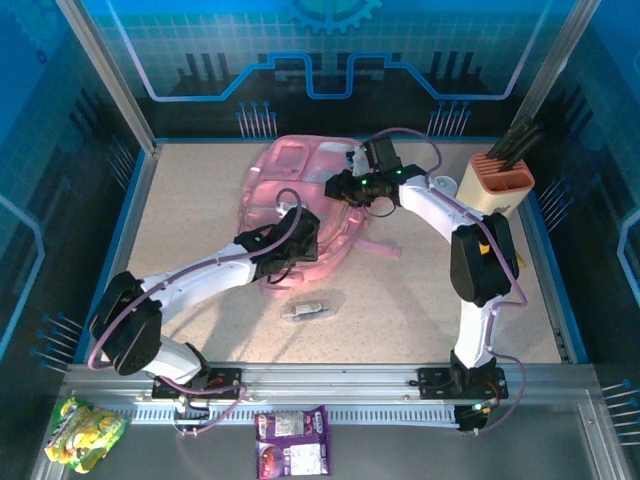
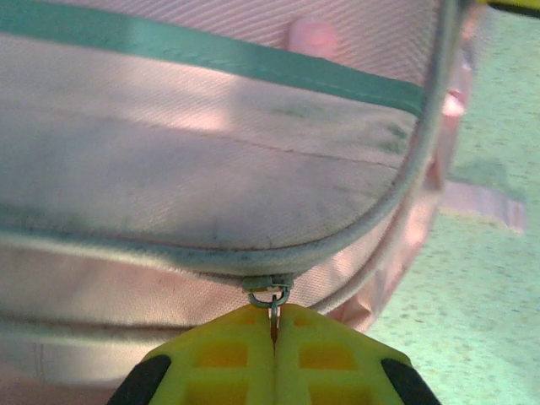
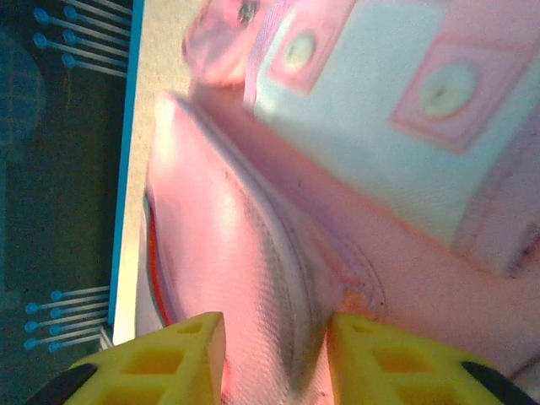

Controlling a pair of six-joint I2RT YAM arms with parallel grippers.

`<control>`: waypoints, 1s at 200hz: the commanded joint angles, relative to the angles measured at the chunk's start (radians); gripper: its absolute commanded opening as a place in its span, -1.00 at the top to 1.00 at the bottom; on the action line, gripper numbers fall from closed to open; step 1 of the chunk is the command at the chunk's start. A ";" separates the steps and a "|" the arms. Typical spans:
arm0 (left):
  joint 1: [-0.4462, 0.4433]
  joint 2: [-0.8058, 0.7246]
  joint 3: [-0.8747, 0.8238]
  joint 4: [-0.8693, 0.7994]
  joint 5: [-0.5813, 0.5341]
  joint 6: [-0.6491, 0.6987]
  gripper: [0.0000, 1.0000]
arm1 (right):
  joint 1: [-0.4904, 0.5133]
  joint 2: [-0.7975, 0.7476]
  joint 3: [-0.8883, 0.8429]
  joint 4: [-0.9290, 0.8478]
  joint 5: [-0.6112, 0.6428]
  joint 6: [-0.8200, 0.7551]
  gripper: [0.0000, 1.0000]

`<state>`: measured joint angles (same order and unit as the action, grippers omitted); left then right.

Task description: Pack the student bag

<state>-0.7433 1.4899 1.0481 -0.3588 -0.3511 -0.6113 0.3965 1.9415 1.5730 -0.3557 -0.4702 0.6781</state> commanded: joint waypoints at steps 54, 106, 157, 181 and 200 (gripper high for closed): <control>-0.061 0.142 0.183 0.102 0.127 -0.037 1.00 | -0.091 -0.234 -0.248 0.027 -0.096 0.016 -0.30; -0.079 0.180 0.197 0.124 0.132 -0.053 1.00 | -0.110 -0.307 -0.427 0.153 -0.191 0.139 -0.23; -0.084 0.188 0.195 0.116 0.125 -0.062 1.00 | -0.088 -0.291 -0.503 0.268 -0.098 0.253 -0.06; -0.084 0.188 0.199 0.114 0.132 -0.058 1.00 | -0.069 -0.253 -0.497 0.343 -0.111 0.293 0.10; -0.084 0.189 0.204 0.108 0.139 -0.050 1.00 | -0.039 -0.229 -0.461 0.307 -0.097 0.266 0.14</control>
<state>-0.8082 1.6737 1.2041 -0.2821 -0.2527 -0.6559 0.3168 1.6779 1.0779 -0.0761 -0.5823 0.9291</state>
